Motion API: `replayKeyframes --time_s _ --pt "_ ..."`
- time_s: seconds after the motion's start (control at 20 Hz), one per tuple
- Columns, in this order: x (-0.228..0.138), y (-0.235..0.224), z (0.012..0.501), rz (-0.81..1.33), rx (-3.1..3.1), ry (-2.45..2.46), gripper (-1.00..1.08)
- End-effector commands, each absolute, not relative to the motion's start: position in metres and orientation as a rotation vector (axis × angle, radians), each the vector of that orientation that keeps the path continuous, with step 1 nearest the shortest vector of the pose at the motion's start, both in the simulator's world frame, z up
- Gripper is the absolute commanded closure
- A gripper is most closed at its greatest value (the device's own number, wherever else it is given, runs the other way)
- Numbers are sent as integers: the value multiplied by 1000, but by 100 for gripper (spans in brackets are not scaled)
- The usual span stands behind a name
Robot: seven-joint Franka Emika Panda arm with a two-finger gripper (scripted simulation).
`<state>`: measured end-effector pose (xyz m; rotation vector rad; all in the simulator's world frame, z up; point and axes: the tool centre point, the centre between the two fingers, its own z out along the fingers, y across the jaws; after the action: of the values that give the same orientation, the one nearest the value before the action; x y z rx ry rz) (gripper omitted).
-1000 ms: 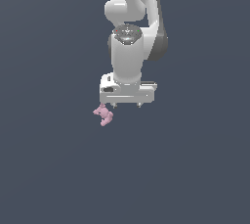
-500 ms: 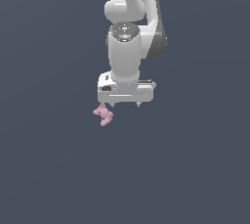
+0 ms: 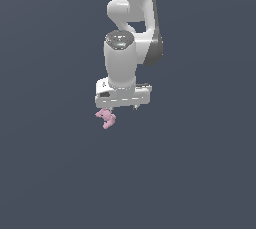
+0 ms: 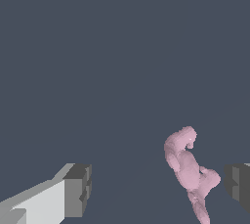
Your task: Pick up the object and move it to a goal position.
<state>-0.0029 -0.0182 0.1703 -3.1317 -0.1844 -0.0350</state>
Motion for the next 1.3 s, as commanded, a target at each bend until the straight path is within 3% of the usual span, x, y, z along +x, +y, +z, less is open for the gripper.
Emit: replayKeyframes --time_s 0.0,1.25 --pt "-6 -27 162 -32 -3130 -244 -92" --pt "-57 -106 77 -2 -3007 -915 -92"
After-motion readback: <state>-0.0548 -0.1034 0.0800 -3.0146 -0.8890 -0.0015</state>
